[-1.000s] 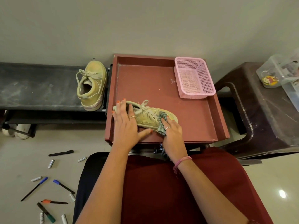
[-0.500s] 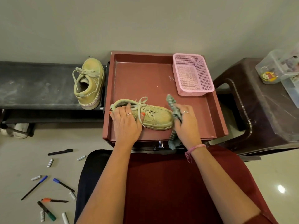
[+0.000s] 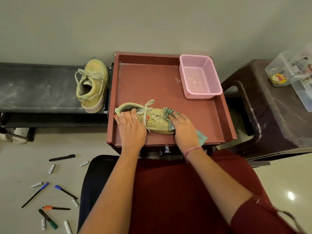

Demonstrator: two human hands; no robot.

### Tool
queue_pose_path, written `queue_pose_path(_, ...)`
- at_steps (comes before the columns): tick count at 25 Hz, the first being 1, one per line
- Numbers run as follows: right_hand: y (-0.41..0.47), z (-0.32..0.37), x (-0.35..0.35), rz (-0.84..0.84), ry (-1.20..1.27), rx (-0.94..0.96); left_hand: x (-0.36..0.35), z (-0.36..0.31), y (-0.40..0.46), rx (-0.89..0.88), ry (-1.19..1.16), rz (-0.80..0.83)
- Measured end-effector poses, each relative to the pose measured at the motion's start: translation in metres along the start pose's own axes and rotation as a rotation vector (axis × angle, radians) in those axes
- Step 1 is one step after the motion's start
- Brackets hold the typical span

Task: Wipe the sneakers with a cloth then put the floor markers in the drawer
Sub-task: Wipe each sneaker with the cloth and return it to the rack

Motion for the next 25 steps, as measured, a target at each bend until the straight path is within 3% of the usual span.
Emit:
queue_pose_path(2,-0.009,0.019,-0.005,-0.031,0.075,-0.019,0.000,-0.003,-0.001,-0.017,0.005,0.001)
queue_pose_path(5,-0.017,0.005,0.005,-0.083,0.095,0.122,-0.002,-0.001,-0.001,-0.035,-0.013,-0.005)
queue_pose_path(8,-0.008,-0.047,0.002,-0.109,0.231,-0.137,-0.008,0.001,-0.001,-0.023,-0.018,-0.003)
queue_pose_path(10,-0.015,-0.036,-0.009,-0.135,0.360,-0.318,-0.010,0.002,0.001,-0.014,-0.038,0.008)
queue_pose_path(11,-0.021,-0.020,-0.014,-0.141,0.366,-0.303,-0.009,0.001,0.000,-0.013,-0.035,0.003)
queue_pose_path(15,-0.044,0.003,-0.017,-0.134,0.211,0.068,-0.006,0.000,0.000,-0.024,-0.042,-0.006)
queue_pose_path(20,-0.022,-0.044,-0.017,-0.160,0.502,-0.392,-0.007,0.001,0.001,-0.046,-0.019,-0.035)
queue_pose_path(25,-0.058,0.023,-0.037,-0.167,0.693,-0.386,0.003,-0.004,0.001,-0.063,0.015,-0.105)
Point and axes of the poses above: each hand's wrist, its own y-axis towards the middle knuckle, its own x-axis out of the back of the hand, z = x × y, the point moved 9 cm from there along y, towards the middle knuckle, and after that the axes turned 5 degrees about y, right-handed, at the moved point
